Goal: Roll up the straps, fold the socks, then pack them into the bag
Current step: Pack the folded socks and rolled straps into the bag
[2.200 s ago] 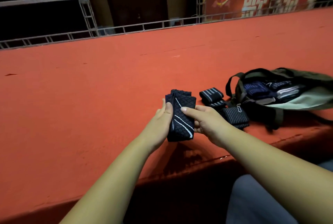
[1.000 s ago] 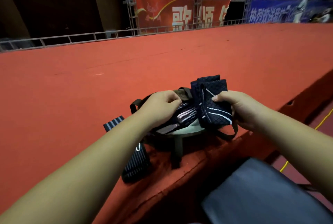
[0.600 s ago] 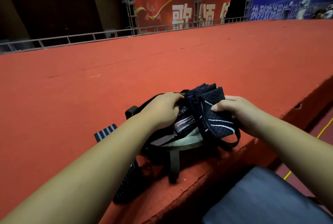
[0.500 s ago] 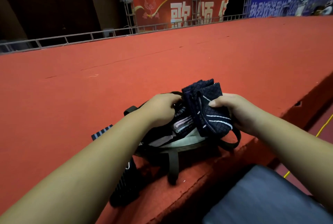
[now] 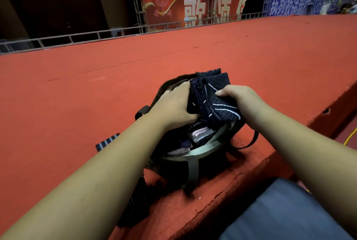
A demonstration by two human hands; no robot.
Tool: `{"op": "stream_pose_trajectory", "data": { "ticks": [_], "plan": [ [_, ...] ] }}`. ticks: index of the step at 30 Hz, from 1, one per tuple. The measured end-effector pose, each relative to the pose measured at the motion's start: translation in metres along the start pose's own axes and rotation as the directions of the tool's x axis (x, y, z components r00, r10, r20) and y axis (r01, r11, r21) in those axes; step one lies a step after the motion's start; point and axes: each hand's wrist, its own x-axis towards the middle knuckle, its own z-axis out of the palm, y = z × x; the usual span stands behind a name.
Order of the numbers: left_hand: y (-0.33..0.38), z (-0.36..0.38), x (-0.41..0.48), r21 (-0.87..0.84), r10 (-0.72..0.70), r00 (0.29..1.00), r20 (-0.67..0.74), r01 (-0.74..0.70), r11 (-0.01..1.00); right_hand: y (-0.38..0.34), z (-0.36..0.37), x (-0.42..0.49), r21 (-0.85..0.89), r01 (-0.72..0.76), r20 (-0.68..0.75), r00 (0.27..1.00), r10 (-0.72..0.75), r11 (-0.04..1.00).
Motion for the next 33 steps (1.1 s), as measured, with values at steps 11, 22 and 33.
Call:
{"op": "stream_pose_trajectory", "data": {
  "ticks": [11, 22, 33],
  "plan": [
    [0.003, 0.021, -0.007, 0.133, 0.058, 0.998, -0.025, -0.054, 0.990, -0.014, 0.002, 0.031, -0.537, -0.121, -0.093, 0.992, 0.084, 0.835],
    [0.011, 0.021, -0.012, 0.284, 0.077, 0.992, 0.099, -0.103, 0.953, -0.014, -0.023, 0.023, -0.787, -0.062, 0.028, 0.990, 0.135, 0.614],
    [0.027, 0.017, -0.004, 0.348, 0.042, 0.964, 0.261, -0.134, 0.928, 0.002, -0.013, 0.015, -0.949, 0.079, -0.056, 0.910, -0.410, 0.305]
  ]
}}
